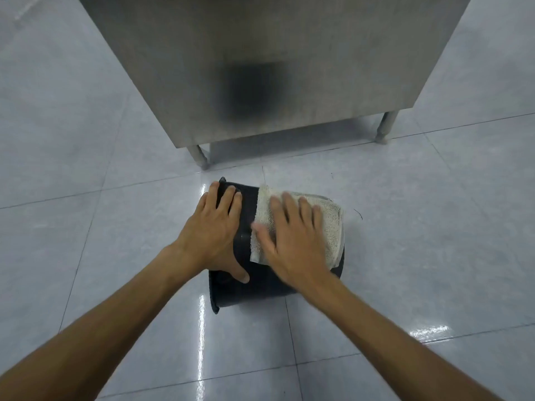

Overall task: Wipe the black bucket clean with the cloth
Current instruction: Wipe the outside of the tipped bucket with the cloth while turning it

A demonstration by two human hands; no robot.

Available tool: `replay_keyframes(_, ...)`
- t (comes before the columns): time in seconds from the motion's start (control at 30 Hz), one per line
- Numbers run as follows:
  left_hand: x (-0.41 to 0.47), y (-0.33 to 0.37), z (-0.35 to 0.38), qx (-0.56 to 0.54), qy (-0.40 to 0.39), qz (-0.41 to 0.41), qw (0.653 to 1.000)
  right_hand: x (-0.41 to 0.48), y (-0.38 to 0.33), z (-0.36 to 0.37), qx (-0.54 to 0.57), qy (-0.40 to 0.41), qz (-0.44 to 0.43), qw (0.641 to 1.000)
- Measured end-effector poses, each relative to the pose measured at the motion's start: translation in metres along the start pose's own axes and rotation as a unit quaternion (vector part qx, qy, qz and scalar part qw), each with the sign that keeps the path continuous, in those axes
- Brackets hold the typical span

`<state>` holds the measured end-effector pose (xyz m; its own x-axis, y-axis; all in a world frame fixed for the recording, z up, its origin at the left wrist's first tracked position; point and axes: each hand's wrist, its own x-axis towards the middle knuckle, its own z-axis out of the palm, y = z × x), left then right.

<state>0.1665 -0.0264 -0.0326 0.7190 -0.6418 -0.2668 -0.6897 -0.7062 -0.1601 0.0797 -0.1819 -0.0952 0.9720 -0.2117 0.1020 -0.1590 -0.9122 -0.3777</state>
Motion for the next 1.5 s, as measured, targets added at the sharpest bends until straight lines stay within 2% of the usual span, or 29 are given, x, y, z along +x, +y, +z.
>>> replay_keyframes(0.13, -0.013, 0.005, 0.008, 0.011, 0.007, 0.013, 1.000, -0.043, 0.005, 0.015, -0.007, 0.008, -0.036, 0.999)
replay_keyframes(0.27, -0.014, 0.008, 0.011, 0.007, -0.005, -0.012, 1.000, 0.006, 0.010, 0.007, -0.012, 0.001, -0.048, 0.999)
replay_keyframes(0.43, -0.025, 0.017, 0.015, -0.024, -0.010, -0.037, 0.999, 0.096, 0.027, -0.007, 0.053, -0.185, -0.034, 0.981)
replay_keyframes(0.5, -0.024, 0.019, 0.013, -0.020, -0.011, -0.044, 0.999, 0.104, 0.025, -0.006, 0.034, -0.210, -0.027, 0.977)
replay_keyframes(0.57, -0.019, 0.015, 0.011, -0.016, -0.010, -0.043, 0.999, 0.087, 0.021, -0.003, 0.018, -0.162, -0.035, 0.986)
replay_keyframes(0.73, -0.005, 0.002, 0.004, 0.013, -0.035, -0.003, 0.999, -0.007, 0.012, 0.015, -0.005, 0.029, -0.072, 0.997)
replay_keyframes(0.87, 0.004, -0.001, 0.000, 0.015, -0.038, 0.010, 0.999, -0.072, 0.007, 0.044, -0.011, 0.099, -0.104, 0.990)
replay_keyframes(1.07, -0.003, -0.002, 0.000, 0.036, 0.008, 0.044, 0.998, -0.053, 0.017, 0.047, -0.034, 0.170, -0.115, 0.978)
replay_keyframes(1.17, -0.010, 0.000, 0.005, 0.010, 0.002, 0.034, 0.999, -0.031, 0.018, 0.034, -0.031, 0.157, -0.080, 0.984)
replay_keyframes(1.37, -0.018, 0.005, 0.014, -0.036, -0.039, -0.002, 0.999, 0.034, 0.013, 0.007, -0.019, 0.019, -0.026, 0.999)
replay_keyframes(1.5, -0.016, 0.003, 0.015, -0.023, -0.023, -0.005, 0.999, 0.035, 0.015, 0.007, -0.011, 0.003, -0.023, 1.000)
